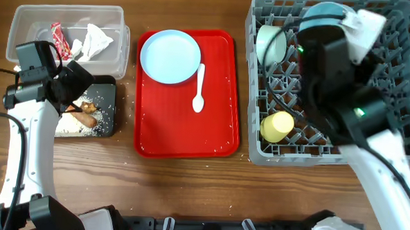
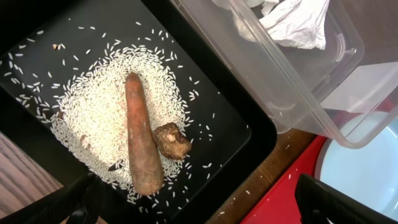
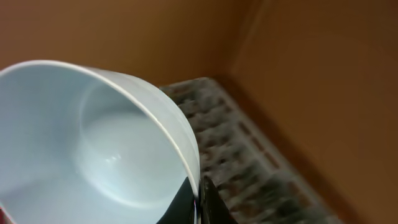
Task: Sort waste into correct bins and load items into the dishwasher rack
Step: 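Lift the blue bowl with the right gripper and set it in the rack, then release the blue bowl and move the right gripper to the light-blue plate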
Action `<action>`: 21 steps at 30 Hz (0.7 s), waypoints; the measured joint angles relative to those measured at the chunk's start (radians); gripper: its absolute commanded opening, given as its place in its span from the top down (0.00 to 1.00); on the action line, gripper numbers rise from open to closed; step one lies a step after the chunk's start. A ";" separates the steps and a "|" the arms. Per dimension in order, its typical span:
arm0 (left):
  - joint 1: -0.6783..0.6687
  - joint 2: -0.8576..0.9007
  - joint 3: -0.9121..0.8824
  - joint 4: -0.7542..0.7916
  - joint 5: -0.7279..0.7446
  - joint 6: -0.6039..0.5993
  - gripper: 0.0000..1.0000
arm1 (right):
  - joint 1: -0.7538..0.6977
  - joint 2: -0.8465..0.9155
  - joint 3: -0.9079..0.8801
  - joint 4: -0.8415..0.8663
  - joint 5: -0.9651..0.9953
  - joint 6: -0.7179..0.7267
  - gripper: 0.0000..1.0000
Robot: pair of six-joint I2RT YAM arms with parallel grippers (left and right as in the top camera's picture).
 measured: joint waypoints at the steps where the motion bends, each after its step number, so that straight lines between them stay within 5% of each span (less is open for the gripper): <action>1: 0.000 0.000 0.000 0.000 0.000 0.000 0.00 | 0.000 0.036 0.000 0.010 0.026 -0.046 0.96; 11: 0.000 0.000 0.000 0.000 0.000 0.000 0.00 | 0.000 0.476 -0.003 0.046 0.129 -0.465 0.96; 21: 0.000 0.000 0.000 0.000 0.000 0.000 0.00 | 0.061 0.580 0.000 0.018 0.160 -0.552 0.96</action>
